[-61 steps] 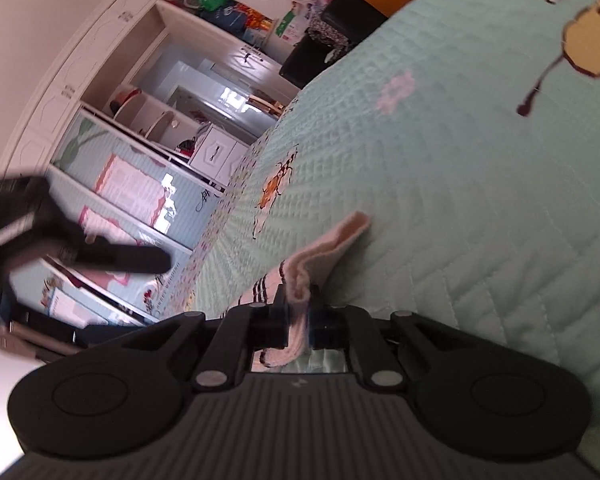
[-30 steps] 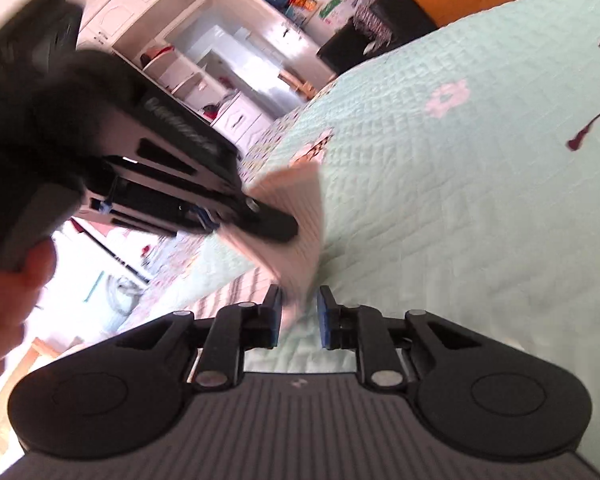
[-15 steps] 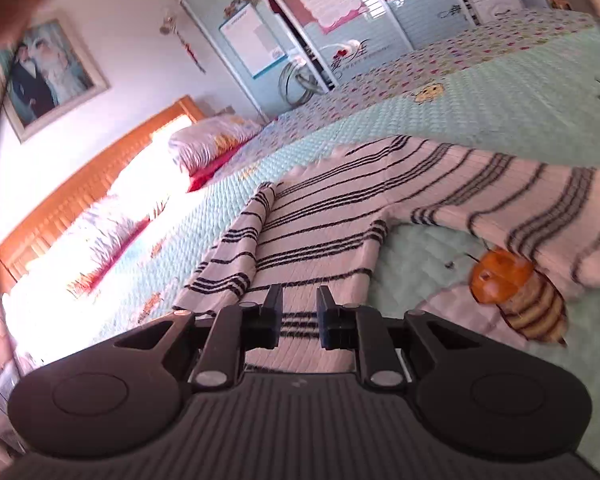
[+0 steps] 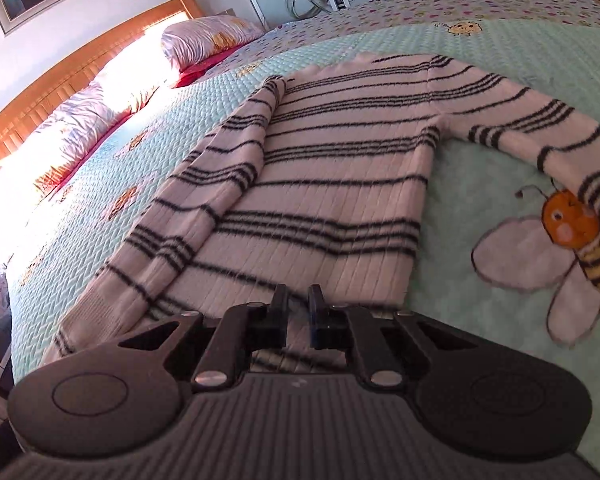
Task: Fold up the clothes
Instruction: 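Grasp the sleeve cuff with the left gripper and lift it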
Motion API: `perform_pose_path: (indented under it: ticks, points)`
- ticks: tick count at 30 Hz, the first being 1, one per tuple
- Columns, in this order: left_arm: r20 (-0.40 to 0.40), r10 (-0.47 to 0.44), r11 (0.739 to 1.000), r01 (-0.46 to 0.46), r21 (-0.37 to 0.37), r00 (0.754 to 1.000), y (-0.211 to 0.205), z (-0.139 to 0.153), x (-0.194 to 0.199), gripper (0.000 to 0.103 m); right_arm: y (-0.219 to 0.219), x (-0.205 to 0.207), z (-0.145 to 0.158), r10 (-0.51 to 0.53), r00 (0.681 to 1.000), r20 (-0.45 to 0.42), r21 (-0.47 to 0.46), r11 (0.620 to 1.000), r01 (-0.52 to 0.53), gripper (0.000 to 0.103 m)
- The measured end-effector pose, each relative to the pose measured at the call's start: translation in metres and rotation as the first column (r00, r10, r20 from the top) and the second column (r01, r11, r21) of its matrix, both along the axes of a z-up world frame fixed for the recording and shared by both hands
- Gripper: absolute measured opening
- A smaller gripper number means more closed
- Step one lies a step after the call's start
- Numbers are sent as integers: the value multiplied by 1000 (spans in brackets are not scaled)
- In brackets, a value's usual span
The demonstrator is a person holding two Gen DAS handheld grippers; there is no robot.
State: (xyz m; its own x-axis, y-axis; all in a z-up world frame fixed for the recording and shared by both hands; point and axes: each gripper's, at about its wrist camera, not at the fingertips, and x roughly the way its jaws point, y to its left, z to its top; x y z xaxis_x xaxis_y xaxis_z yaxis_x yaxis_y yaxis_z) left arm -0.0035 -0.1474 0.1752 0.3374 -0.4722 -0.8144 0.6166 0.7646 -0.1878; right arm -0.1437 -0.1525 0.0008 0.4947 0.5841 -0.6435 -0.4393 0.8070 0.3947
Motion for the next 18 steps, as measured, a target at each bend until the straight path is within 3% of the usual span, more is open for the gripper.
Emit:
perform_pose_path:
  ticks: [9, 14, 18]
  points:
    - [-15, 81, 996, -82, -38, 997, 22, -6, -8, 4, -21, -124, 6, 9, 995, -97, 9, 1000, -8, 10]
    - [-23, 112, 991, -114, -73, 993, 31, -5, -7, 4, -39, -171, 12, 46, 984, -172, 89, 996, -30, 13]
    - [-32, 132, 984, -135, -117, 991, 36, 1, -3, 4, -65, -179, 17, -50, 984, -171, 192, 978, 83, 14]
